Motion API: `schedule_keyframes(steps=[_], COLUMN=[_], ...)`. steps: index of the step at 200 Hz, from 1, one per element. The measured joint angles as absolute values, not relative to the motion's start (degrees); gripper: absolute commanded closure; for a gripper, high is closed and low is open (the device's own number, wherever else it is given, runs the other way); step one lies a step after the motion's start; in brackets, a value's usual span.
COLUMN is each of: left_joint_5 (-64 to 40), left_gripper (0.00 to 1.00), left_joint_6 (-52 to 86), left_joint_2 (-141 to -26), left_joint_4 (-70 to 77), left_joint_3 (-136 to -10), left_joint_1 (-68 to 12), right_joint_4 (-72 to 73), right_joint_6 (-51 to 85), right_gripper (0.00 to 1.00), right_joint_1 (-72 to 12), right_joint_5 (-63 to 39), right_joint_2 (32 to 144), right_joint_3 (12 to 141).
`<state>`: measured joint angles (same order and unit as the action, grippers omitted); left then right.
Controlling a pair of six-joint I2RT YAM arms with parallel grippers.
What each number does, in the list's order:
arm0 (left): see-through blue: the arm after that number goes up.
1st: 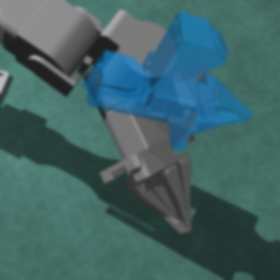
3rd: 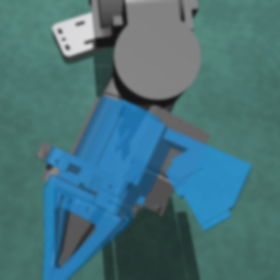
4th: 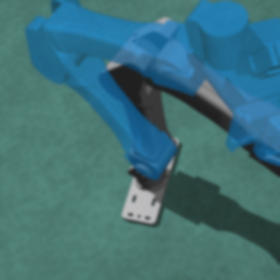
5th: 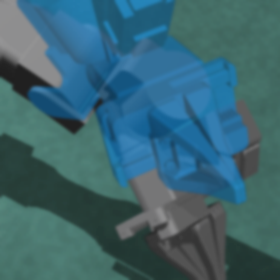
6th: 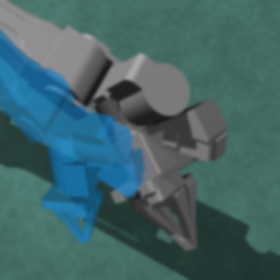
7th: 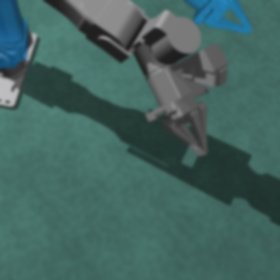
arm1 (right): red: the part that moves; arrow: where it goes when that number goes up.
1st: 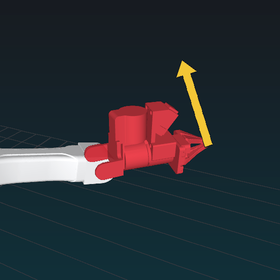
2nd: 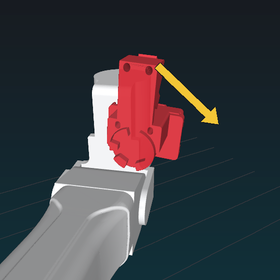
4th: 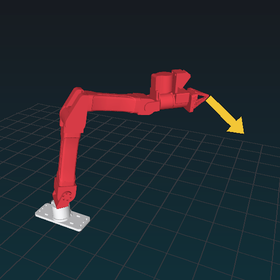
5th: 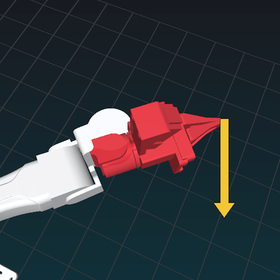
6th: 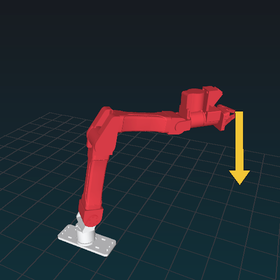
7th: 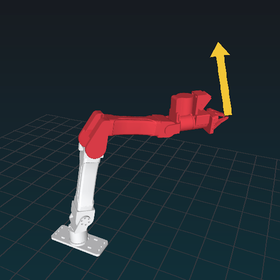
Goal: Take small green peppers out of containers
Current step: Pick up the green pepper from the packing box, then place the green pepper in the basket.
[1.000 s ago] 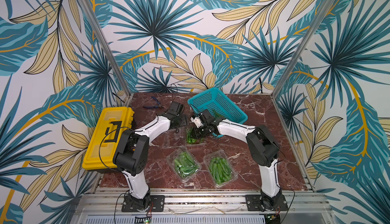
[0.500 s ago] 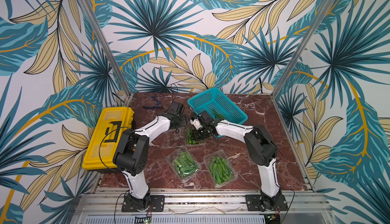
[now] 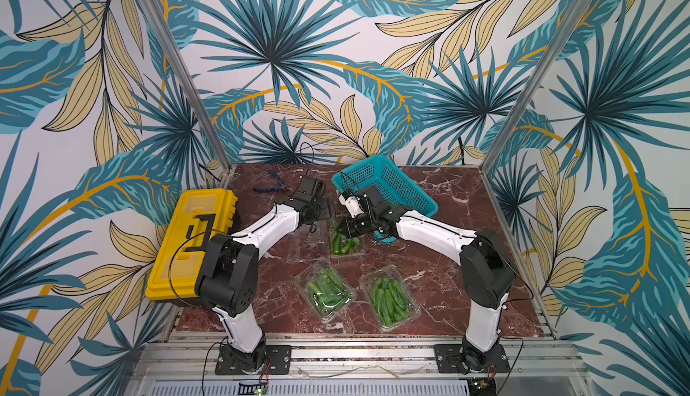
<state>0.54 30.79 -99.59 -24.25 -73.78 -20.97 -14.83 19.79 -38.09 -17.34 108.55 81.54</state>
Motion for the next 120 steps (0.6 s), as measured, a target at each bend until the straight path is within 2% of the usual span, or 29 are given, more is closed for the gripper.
schedule_keyframes(steps=[28, 50, 84, 120], left_joint_5=[-2.3, -4.3, -7.6, -11.7], left_gripper=[0.14, 0.14, 0.14, 0.17], left_joint_6=[30.2, 29.3, 28.8, 29.4], left_joint_2=[-99.3, -99.3, -99.4, -101.1], left_joint_4=[-23.3, -23.0, -23.8, -23.8], left_joint_3=[-74.8, -76.3, -78.5, -80.4], left_joint_1=[-21.6, -23.2, -25.5, -27.6], right_joint_4=[-12.4, -11.6, -10.1, -10.2], right_joint_6=[21.3, 24.4, 28.7, 30.5], right_gripper=[0.96, 0.96, 0.73, 0.72], right_joint_1=[-35.4, -29.3, -19.8, -20.8], right_joint_5=[-14.1, -10.1, -5.0, -4.1], right_joint_2=[104.1, 100.2, 99.8, 100.0], right_joint_3=[76.4, 72.7, 70.7, 68.7])
